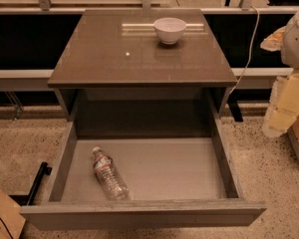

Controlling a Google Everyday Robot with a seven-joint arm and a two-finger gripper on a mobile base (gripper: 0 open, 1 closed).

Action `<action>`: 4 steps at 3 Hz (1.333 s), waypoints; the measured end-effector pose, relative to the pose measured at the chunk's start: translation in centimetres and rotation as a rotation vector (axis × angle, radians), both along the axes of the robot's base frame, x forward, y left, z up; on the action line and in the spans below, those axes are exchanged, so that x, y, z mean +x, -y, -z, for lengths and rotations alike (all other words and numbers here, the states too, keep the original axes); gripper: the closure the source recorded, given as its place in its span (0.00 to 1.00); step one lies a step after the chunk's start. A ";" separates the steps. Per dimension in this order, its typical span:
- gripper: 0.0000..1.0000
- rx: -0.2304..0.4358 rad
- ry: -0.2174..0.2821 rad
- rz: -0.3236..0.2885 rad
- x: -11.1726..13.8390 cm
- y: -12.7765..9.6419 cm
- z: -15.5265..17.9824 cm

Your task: Pick water bottle from top drawer and place on counter

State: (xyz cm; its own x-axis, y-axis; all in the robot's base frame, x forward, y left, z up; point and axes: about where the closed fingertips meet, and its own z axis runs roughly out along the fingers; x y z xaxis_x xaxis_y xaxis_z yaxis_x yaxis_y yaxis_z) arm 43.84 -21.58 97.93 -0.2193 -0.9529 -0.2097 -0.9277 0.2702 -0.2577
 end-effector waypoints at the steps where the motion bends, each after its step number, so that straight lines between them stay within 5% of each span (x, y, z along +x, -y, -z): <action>1: 0.00 0.030 0.025 0.014 1.5 -1.7 1.5; 2: 0.00 0.030 0.027 0.014 1.5 -1.7 1.5; 3: 0.00 0.060 0.007 0.093 2.0 -1.8 2.7; 4: 0.00 0.123 -0.029 0.155 4.3 -5.1 5.5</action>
Offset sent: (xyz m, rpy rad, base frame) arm 0.0349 0.0397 -0.0463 0.0783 -0.0209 -0.0307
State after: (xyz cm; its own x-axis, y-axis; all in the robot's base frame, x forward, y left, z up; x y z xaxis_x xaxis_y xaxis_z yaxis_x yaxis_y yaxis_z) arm 48.15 -16.46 92.44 -0.3687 -0.8748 -0.3143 -0.8790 0.4381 -0.1881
